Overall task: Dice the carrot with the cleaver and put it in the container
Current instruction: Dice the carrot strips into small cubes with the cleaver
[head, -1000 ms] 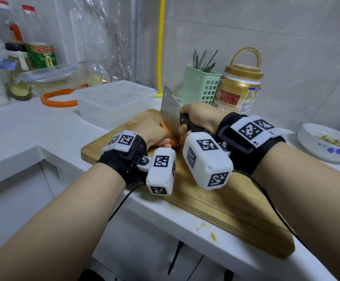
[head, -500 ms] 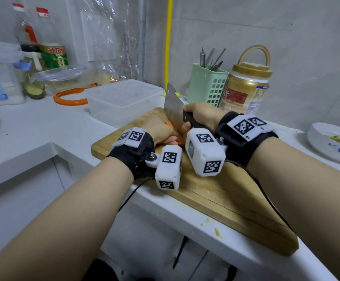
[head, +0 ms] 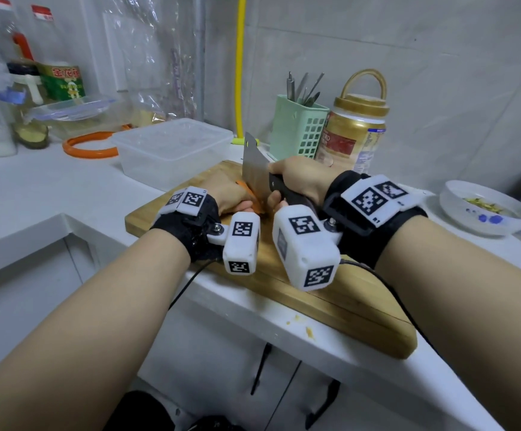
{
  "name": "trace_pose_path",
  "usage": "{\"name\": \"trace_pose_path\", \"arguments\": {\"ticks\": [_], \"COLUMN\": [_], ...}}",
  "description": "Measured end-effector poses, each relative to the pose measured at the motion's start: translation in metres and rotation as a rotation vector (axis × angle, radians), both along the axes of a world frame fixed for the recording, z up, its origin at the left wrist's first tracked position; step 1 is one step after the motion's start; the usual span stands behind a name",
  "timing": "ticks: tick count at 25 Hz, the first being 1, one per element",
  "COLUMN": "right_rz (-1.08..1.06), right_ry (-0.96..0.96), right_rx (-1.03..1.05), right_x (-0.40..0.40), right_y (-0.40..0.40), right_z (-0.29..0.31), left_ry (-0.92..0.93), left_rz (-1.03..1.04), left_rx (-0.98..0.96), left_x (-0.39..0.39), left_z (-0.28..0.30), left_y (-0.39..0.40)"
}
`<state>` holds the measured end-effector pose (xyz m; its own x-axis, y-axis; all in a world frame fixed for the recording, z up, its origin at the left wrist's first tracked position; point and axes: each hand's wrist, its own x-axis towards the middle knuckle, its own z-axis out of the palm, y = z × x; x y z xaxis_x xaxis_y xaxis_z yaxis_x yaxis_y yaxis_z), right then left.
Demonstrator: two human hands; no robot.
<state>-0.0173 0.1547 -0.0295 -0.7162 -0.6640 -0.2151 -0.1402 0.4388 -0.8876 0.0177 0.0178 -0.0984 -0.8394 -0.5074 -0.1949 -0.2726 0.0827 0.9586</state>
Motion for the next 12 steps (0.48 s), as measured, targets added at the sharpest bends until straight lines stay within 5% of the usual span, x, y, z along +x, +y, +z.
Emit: {"name": "trace_pose_path", "arguments": {"ticks": [7, 12], "right_rz": [-0.124, -0.082], "right_ry": [-0.366, -0.461], "right_rx": [-0.253, -0.206], "right_x": [-0.001, 0.006], "right_y": [0.006, 0.021], "right_z": [-0.016, -0.006], "left_ry": [-0.007, -0.001], "left_rz": [0.058, 0.1], "left_rx": [0.07, 0.085], "left_x": [0.001, 0.003], "left_z": [-0.001, -0.001], "left_y": [0.003, 0.006]}}
